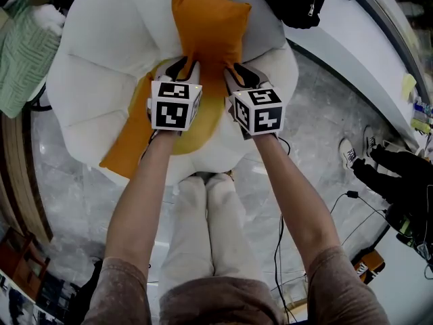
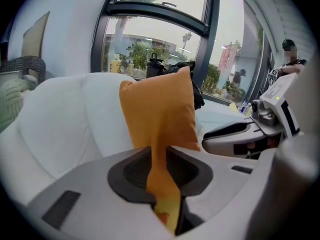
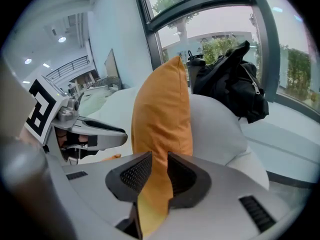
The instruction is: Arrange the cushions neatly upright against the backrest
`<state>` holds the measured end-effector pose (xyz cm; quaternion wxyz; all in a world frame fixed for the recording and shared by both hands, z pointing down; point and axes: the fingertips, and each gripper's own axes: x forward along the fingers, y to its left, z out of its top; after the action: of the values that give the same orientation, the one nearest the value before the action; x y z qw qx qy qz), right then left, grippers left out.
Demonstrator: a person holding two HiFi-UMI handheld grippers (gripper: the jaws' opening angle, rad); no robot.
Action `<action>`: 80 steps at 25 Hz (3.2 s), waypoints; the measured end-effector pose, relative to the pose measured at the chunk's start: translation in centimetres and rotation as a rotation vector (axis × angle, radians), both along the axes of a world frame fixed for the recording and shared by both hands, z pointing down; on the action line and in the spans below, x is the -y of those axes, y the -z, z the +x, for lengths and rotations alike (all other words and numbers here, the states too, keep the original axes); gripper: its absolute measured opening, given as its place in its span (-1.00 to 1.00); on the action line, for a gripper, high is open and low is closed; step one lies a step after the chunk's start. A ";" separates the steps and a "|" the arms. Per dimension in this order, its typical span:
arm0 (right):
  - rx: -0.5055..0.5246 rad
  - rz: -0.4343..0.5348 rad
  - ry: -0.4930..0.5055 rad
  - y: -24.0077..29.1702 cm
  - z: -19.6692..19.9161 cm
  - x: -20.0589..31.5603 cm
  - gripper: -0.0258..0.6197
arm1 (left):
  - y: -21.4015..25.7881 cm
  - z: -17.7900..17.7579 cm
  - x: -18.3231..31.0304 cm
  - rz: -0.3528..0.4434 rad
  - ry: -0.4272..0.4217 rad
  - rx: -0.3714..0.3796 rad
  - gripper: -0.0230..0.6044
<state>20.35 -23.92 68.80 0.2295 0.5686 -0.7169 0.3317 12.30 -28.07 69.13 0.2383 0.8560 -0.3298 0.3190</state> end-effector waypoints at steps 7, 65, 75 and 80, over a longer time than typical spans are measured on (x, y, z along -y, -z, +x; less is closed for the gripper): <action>0.037 -0.032 0.037 2.5 -2.1 -1.7 -0.67 | 2.7 -2.9 -1.4 -0.043 0.057 0.010 -0.91; 0.161 -0.358 0.202 -12.5 -23.1 -11.2 -0.83 | -10.6 -20.4 -10.4 -0.370 0.129 0.127 -0.88; 0.111 -0.204 0.293 -5.3 -22.8 -6.7 -0.84 | -3.6 -21.5 -7.5 -0.265 0.260 0.073 -0.89; 0.064 -0.104 0.313 0.1 -22.0 -1.9 -0.84 | 1.6 -21.2 -3.5 -0.192 0.302 0.029 -0.90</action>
<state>-1.69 -22.04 68.69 0.2845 0.4266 -0.7854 0.3467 -8.88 -24.53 67.51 0.3592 0.7653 -0.4261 0.3220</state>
